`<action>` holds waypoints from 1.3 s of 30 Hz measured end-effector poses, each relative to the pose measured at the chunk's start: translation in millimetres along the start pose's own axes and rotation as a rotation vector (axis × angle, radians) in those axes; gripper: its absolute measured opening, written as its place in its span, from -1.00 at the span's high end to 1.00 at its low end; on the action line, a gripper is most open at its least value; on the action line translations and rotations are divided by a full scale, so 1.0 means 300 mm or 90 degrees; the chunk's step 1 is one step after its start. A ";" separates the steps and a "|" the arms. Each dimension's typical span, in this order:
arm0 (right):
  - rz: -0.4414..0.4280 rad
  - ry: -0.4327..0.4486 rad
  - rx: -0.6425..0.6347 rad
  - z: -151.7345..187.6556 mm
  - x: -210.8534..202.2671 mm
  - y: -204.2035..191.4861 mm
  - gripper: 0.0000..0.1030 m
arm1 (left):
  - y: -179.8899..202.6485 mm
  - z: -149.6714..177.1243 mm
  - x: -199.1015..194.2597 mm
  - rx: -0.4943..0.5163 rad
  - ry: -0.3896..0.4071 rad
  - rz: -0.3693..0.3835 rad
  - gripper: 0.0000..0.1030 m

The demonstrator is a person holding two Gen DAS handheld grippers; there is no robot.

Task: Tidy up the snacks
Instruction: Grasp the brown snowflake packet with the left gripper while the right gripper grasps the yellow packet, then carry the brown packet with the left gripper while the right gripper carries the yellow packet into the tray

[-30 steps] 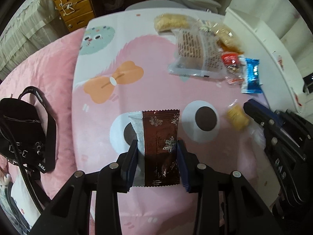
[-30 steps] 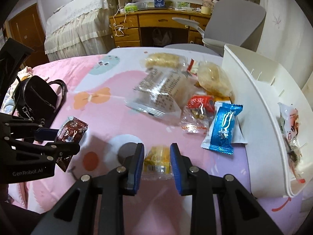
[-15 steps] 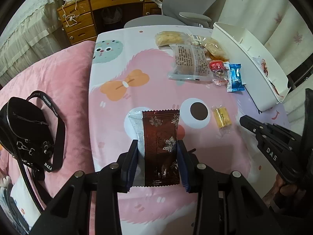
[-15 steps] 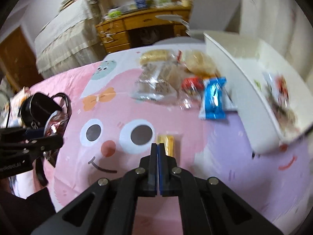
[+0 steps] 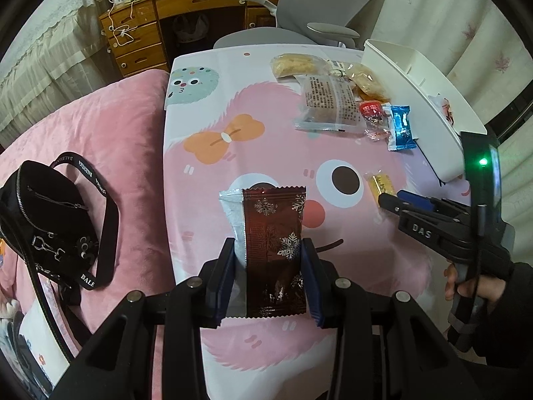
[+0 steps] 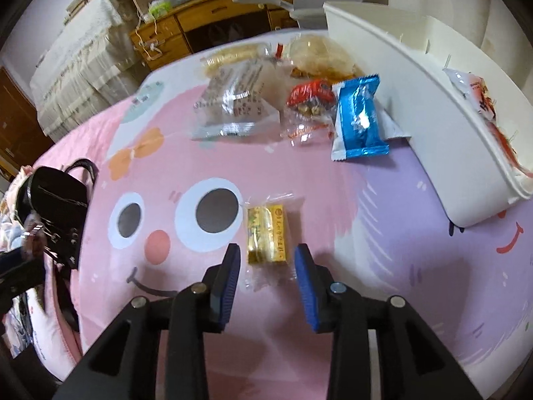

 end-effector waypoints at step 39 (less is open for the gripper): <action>-0.152 0.044 -0.143 -0.047 -0.391 0.178 0.50 | 0.516 -0.141 -0.089 -0.059 0.090 -0.013 0.30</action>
Point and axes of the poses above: each gripper's, at about its wrist camera, not at the fingertips, and x roughly the way its jaws point, y to its right, z to its underside, the point moved 9 cm from there along x, roughly the way its jaws point, and after that the axes turned 7 degrees about -x, right-handed, at the moved point
